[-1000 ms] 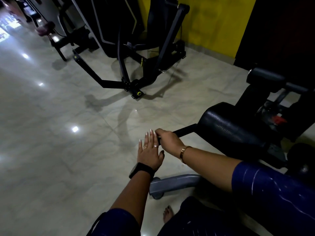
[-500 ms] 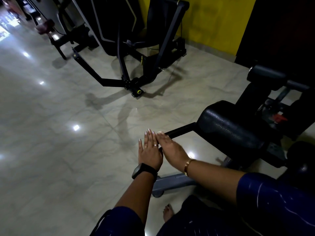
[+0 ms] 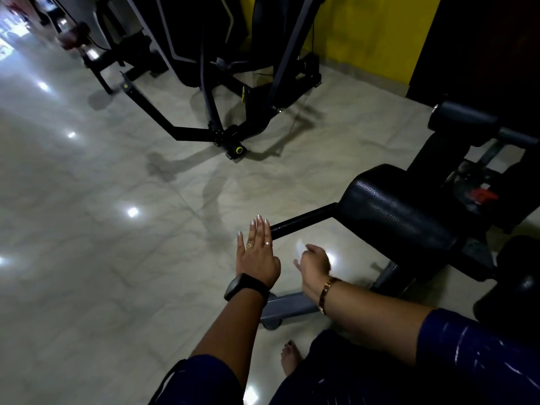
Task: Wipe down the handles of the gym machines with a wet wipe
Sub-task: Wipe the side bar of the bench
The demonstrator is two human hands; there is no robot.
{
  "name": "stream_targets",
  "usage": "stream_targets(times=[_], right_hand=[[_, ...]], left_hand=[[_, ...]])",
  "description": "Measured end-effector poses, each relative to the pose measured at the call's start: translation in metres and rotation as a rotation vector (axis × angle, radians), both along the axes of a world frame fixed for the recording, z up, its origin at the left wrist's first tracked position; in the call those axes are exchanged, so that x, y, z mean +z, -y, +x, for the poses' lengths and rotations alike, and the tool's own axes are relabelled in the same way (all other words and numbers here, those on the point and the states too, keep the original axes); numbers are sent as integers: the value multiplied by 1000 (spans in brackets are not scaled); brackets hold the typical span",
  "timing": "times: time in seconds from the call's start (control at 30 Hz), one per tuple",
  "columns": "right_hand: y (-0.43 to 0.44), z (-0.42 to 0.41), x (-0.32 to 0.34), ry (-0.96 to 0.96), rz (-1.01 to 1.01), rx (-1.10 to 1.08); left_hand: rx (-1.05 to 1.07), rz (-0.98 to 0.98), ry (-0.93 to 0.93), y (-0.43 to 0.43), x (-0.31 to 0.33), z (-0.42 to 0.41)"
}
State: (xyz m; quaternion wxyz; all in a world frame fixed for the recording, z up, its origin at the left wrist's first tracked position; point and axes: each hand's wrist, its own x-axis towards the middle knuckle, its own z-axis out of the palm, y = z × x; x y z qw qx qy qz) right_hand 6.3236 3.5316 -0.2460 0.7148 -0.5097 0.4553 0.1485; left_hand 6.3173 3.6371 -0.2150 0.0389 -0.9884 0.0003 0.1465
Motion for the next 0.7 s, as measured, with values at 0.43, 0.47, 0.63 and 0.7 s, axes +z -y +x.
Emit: stream_targets(times=[0.43, 0.47, 0.63, 0.7], right_hand=[[1, 42, 13, 63, 516, -67], [9, 45, 11, 64, 500, -111], [37, 53, -8, 99, 474, -312], [34, 50, -12, 112, 463, -314]], left_hand=[[-21, 12, 2, -3, 3, -5], [-19, 1, 7, -3, 3, -6], [-19, -43, 13, -5, 2, -8], [-26, -63, 30, -7, 0, -7]])
